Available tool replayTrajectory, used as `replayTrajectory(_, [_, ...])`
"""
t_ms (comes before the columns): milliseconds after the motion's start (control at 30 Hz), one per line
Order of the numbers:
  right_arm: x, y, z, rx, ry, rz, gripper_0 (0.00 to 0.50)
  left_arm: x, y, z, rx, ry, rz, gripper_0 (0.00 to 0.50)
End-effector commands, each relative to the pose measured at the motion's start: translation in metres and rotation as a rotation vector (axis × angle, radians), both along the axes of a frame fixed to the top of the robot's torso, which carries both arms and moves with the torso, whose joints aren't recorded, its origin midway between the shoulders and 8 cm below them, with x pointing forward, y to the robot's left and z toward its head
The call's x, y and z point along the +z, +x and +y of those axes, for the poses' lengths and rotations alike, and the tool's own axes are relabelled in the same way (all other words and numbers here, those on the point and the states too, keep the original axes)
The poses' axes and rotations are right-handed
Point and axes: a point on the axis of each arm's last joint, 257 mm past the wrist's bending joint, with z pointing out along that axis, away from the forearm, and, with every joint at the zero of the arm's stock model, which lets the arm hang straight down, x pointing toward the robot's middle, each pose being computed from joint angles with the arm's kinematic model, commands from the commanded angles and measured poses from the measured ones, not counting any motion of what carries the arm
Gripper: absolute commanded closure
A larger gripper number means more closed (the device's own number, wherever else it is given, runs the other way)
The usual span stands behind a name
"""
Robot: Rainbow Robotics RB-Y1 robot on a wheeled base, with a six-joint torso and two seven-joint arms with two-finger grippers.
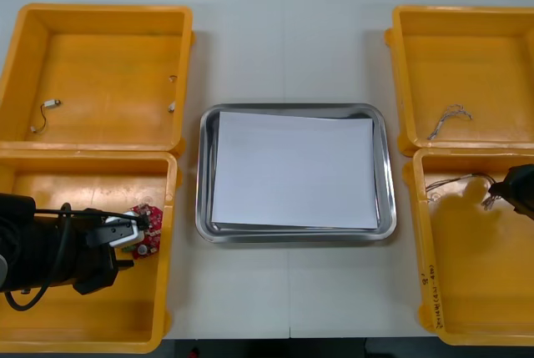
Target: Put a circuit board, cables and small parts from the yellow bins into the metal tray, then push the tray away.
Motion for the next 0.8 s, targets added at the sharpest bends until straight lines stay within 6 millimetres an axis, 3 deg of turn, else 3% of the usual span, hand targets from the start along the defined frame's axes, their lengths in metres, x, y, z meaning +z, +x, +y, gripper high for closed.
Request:
replayTrajectory(33, [0.002, 0.014, 0.025, 0.045, 0.015, -0.025, 0.000, -0.013, -0.008, 0.013, -0.037, 0.056, 0.013, 0.000])
replayTrajectory(533, [-0.013, 0.016, 0.022, 0.052, -0.032, 0.014, 0.000, -0.009, 0.001, -0.003, -0.038, 0.016, -0.005, 0.004])
replayTrajectory(567, [-0.014, 0.016, 0.022, 0.053, -0.035, 0.015, 0.000, -0.008, 0.002, -0.004, -0.037, 0.014, -0.006, 0.056])
replayTrajectory(600, [-0.016, 0.014, 0.021, 0.052, -0.039, 0.021, 0.000, -0.008, 0.002, -0.005, -0.038, 0.012, -0.008, 0.204])
replayTrajectory(633, [-0.018, 0.013, 0.020, 0.050, -0.041, 0.024, 0.000, -0.008, 0.002, -0.006, -0.037, 0.008, -0.008, 0.408])
replayTrajectory(667, [-0.021, 0.012, 0.020, 0.050, -0.040, 0.031, 0.000, -0.008, 0.002, -0.006, -0.037, 0.009, -0.009, 0.500])
replayTrajectory(800, [-0.029, 0.010, 0.020, 0.050, -0.039, 0.050, 0.000, -0.007, 0.004, -0.008, -0.036, 0.004, -0.011, 0.500])
